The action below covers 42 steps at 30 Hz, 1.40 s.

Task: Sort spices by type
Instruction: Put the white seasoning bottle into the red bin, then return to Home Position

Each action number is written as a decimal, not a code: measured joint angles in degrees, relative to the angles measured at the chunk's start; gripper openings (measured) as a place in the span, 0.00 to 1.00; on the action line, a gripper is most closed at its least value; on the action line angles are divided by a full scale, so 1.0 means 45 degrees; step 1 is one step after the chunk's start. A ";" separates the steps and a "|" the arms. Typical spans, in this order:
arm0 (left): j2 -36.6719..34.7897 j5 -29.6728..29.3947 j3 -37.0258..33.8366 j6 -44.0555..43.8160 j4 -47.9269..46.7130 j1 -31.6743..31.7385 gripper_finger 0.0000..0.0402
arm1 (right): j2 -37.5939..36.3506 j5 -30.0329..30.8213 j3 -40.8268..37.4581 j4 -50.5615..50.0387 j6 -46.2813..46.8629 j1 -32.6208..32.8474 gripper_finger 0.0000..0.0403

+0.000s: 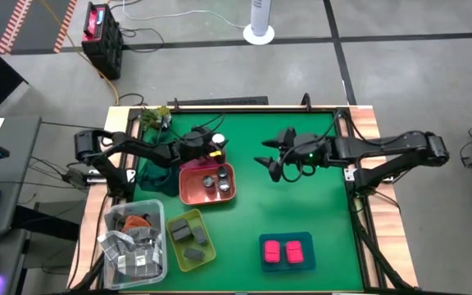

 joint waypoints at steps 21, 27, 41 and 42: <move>-0.6291 0.1323 -0.1208 -0.1008 -0.3111 -0.1123 0.68 | -0.3434 -0.0019 -0.1806 -0.0601 0.0833 -0.0573 0.83; -0.8506 0.1235 -0.3722 -0.1721 -0.1850 -0.2105 0.60 | -0.6595 -0.0005 -0.5191 0.1398 0.1936 -0.0623 0.79; -1.1592 -0.0398 -0.4310 -0.2114 -0.3730 -0.3692 0.51 | -1.1439 0.0530 -1.1189 0.5690 0.4555 -0.0652 0.79; -1.1814 -0.0536 -0.4313 -0.2174 -0.3959 -0.3723 0.50 | -1.1741 0.0561 -1.1325 0.5686 0.4539 -0.0652 0.79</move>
